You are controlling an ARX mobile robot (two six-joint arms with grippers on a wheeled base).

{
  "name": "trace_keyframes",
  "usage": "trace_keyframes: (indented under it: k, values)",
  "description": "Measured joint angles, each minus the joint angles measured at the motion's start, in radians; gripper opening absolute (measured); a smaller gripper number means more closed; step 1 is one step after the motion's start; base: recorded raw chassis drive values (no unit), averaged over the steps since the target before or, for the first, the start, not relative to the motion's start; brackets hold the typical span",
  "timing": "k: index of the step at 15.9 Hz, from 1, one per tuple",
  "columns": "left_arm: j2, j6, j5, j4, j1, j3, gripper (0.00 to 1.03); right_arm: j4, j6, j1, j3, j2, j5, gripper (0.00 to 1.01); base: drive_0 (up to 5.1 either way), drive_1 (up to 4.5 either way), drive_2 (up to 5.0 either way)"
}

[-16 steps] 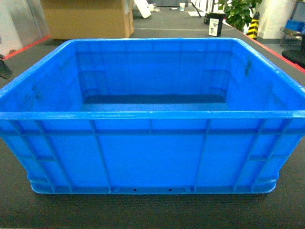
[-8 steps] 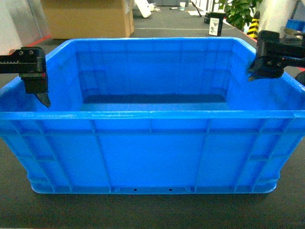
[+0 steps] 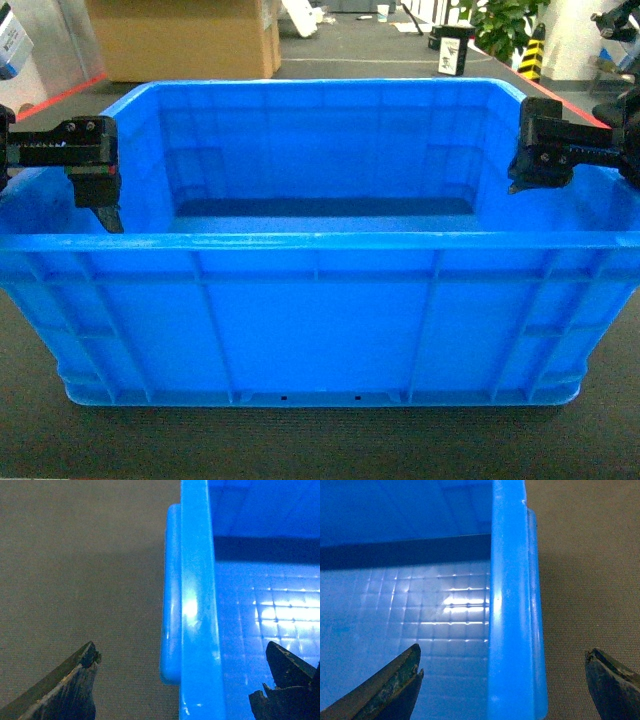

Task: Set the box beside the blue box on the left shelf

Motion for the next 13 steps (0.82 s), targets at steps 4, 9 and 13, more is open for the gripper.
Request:
trace_keyframes:
  k: [4,9,13]
  values:
    - [0.01,0.004,0.005,0.0,-0.005,0.004,0.98,-0.023,0.008,0.001,0.01,0.0,-0.009,0.86,0.0,0.0,0.0]
    - [0.012,0.015,0.013,-0.018,-0.012,0.012,0.56,-0.026,0.007,0.0,0.01,0.0,-0.014,0.37,0.0,0.0,0.0]
    - [-0.003,0.01,-0.013,0.035,-0.019,-0.016,0.21,0.036,-0.007,0.022,-0.039,-0.032,0.024,0.22,0.0,0.0,0.0]
